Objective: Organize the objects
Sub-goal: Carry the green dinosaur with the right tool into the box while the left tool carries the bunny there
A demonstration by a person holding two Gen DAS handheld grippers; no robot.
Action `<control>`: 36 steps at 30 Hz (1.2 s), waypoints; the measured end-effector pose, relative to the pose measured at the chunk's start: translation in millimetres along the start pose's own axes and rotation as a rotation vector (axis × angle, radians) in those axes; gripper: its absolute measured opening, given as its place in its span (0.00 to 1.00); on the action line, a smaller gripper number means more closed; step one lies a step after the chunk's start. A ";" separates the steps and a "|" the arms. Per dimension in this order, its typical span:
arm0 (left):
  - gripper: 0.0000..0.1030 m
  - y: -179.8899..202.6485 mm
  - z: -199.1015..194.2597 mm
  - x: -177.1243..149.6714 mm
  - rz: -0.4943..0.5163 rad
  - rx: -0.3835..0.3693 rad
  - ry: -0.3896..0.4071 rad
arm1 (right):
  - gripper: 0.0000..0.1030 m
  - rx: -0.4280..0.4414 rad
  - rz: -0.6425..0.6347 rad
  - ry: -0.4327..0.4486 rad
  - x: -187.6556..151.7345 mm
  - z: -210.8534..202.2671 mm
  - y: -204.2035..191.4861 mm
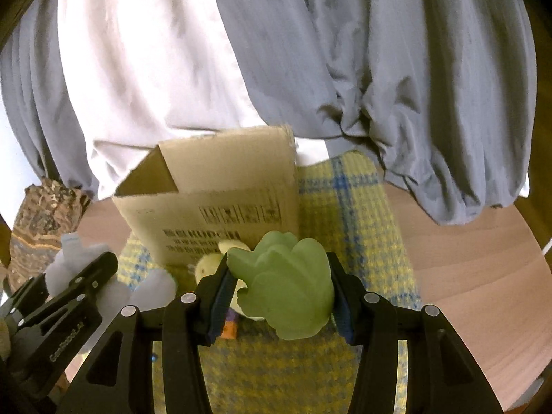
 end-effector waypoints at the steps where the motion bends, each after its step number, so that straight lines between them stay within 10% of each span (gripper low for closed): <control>1: 0.52 -0.2 -1.4 3.1 0.000 0.000 0.005 | 0.49 0.002 -0.002 0.005 3.0 -1.4 -1.4; 36: 0.52 -0.1 -5.9 139.3 0.017 -0.027 0.152 | 0.49 0.045 -0.039 0.090 115.2 1.0 -39.4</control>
Point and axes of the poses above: each gripper's, at about its wrist camera, not at the fingertips, and z roughly the way its jaws point, y to its right, x to its top, the point moved 5 cm from there along z, roughly the way its jaws point, and after that the axes turned 2 degrees about x, right-handed, at the moved point
